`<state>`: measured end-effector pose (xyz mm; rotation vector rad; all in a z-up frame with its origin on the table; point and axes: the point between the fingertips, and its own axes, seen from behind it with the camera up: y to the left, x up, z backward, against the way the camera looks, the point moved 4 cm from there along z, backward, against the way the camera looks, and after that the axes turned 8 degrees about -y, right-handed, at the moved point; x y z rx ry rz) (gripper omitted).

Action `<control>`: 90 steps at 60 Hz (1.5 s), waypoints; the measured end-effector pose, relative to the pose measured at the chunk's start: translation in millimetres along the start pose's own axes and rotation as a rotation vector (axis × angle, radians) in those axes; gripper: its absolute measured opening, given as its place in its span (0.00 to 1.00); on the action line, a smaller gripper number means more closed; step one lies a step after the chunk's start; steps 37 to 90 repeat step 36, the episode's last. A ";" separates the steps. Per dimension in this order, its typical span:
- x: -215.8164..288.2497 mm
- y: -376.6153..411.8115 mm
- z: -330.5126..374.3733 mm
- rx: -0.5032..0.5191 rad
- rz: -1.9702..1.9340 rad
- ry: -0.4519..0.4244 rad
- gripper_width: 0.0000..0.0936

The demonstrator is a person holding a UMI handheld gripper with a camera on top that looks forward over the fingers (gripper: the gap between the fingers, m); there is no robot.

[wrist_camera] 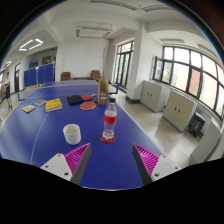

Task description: Pour water

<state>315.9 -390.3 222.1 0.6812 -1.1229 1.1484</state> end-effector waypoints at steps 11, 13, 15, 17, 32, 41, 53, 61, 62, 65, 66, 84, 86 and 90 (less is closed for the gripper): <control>5.0 9.6 98.2 0.015 -0.011 -0.015 0.91; 6.9 11.4 110.8 0.019 -0.008 -0.023 0.91; 7.9 13.5 122.2 0.024 -0.001 -0.032 0.91; 10.0 13.1 132.9 0.027 0.006 -0.038 0.91; 5.0 14.6 176.2 0.046 0.029 -0.043 0.91; -0.1 11.2 178.7 0.048 0.035 -0.030 0.91; -0.1 11.2 178.7 0.048 0.035 -0.030 0.91; -0.1 11.2 178.7 0.048 0.035 -0.030 0.91; -0.1 11.2 178.7 0.048 0.035 -0.030 0.91; -0.1 11.2 178.7 0.048 0.035 -0.030 0.91; -0.1 11.2 178.7 0.048 0.035 -0.030 0.91; -0.1 11.2 178.7 0.048 0.035 -0.030 0.91; -0.1 11.2 178.7 0.048 0.035 -0.030 0.91; -0.1 11.2 178.7 0.048 0.035 -0.030 0.91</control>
